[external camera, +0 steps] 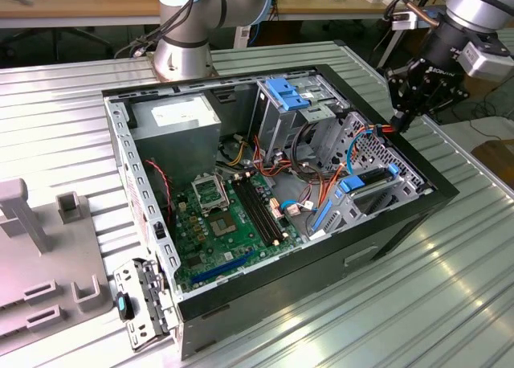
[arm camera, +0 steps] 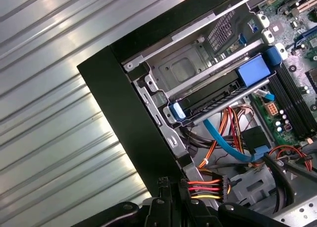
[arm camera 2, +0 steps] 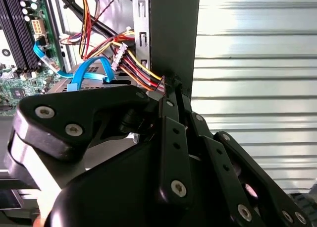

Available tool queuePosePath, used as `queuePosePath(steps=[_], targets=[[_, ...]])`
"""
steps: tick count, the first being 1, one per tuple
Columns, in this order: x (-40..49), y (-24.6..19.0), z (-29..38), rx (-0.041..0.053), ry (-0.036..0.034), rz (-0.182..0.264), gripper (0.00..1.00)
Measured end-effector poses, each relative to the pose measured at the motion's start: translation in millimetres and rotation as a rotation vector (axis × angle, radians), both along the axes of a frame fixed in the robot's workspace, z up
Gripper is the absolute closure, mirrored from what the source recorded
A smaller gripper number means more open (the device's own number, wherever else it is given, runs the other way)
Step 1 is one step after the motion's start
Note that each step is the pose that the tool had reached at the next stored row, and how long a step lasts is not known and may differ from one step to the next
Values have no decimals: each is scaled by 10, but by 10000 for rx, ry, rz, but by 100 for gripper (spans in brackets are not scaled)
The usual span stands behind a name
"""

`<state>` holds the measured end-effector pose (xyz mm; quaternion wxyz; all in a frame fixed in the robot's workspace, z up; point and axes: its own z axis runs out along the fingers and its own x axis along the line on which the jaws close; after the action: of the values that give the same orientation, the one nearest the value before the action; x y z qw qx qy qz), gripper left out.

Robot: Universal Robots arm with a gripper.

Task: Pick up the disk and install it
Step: 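Insert the first disk wire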

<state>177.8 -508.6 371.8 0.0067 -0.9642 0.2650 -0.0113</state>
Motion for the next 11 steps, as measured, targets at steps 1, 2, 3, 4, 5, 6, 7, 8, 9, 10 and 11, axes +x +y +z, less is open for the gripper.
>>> queuePosePath(steps=[1,2,3,4,5,6,7,8,9,10,11], targets=[[0,0,0,0,0,-117,83],[0,0,0,0,0,-285,83],[0,0,0,0,0,-515,83],[0,0,0,0,0,-619,83],[-3,0,0,1,0,-673,83],[-9,-2,0,1,0,-676,83],[-25,-3,0,0,-1,-676,83],[-64,-4,0,1,0,-674,83],[-97,-6,-1,1,0,-674,83],[-117,-9,-2,2,1,-674,83],[-120,-14,-1,1,0,-673,83]])
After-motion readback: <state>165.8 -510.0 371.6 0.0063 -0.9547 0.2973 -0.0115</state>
